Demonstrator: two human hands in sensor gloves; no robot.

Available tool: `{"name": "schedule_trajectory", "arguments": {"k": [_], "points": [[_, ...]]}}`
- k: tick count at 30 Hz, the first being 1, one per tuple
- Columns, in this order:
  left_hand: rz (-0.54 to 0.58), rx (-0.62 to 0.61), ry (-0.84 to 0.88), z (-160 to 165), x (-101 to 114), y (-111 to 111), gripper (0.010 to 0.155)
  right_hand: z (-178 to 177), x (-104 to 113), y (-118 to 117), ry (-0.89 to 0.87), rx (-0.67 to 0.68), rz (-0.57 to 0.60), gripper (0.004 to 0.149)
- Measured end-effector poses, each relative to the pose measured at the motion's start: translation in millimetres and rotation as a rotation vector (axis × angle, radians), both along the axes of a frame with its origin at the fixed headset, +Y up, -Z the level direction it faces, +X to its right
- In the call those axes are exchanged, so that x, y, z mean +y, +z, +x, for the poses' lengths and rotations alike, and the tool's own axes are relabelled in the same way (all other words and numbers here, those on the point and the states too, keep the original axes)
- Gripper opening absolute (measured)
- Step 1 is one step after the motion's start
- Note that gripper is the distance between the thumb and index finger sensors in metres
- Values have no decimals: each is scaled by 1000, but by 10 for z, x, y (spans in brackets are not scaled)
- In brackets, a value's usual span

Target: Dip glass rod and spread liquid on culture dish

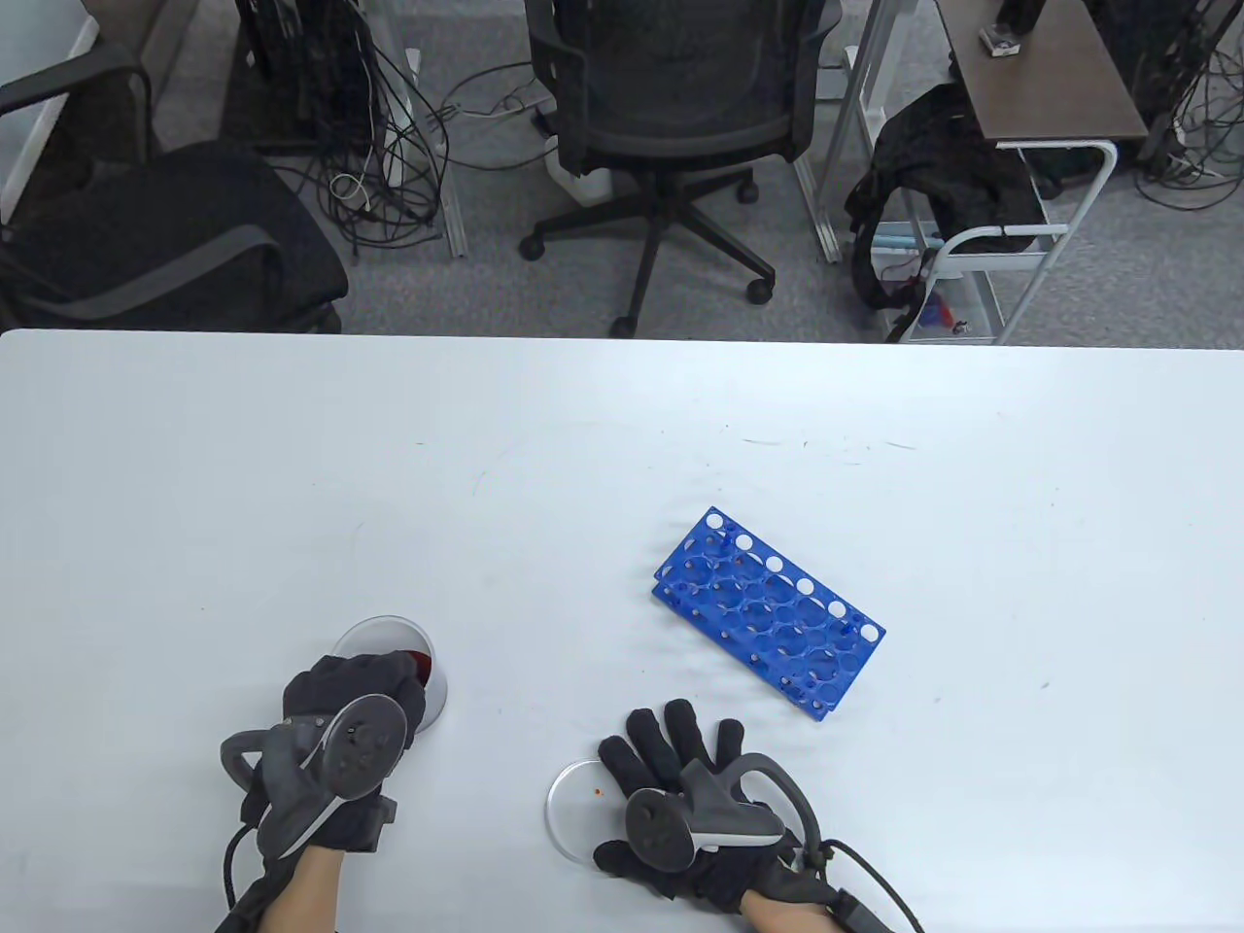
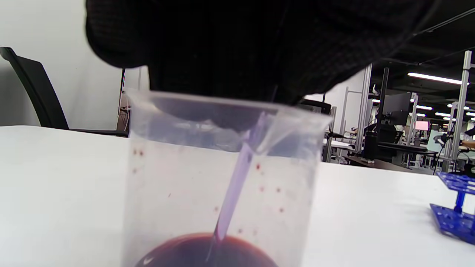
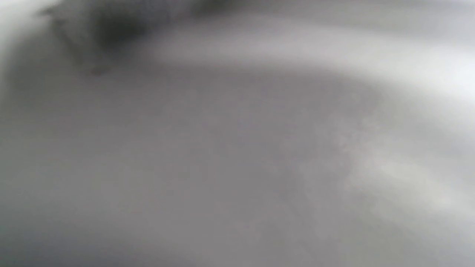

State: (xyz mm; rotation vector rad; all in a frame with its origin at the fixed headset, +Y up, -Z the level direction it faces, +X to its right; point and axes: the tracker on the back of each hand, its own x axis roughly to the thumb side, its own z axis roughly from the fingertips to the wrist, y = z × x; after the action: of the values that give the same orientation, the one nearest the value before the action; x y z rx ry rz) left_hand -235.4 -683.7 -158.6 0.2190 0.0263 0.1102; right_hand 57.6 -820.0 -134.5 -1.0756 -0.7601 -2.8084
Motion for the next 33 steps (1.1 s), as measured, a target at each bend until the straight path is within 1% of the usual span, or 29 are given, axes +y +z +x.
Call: {"name": "schedule_trajectory", "arguments": {"k": [3, 6, 12, 16, 19, 22, 26, 29, 33], "points": [[23, 6, 17, -10, 10, 22, 34, 0, 0, -1, -1, 0, 0, 95], [90, 27, 45, -22, 91, 94, 34, -1, 0, -2, -1, -1, 0, 95], [270, 37, 103, -34, 383, 389, 33, 1, 1, -2, -2, -2, 0, 95], [383, -10, 156, 7, 565, 626, 33, 1, 1, -2, -2, -2, 0, 95], [430, -63, 178, 77, 647, 753, 33, 1, 1, -2, -2, -2, 0, 95], [426, -161, 247, 171, 680, 842, 34, 1, 1, -2, -2, -2, 0, 95], [372, -259, 236, 355, 646, 879, 34, 1, 1, -2, -2, -2, 0, 95], [312, -321, 214, 486, 599, 862, 34, 1, 1, -2, -2, -2, 0, 95], [193, -433, 219, 679, 507, 833, 34, 1, 1, -2, -2, -2, 0, 95]]}}
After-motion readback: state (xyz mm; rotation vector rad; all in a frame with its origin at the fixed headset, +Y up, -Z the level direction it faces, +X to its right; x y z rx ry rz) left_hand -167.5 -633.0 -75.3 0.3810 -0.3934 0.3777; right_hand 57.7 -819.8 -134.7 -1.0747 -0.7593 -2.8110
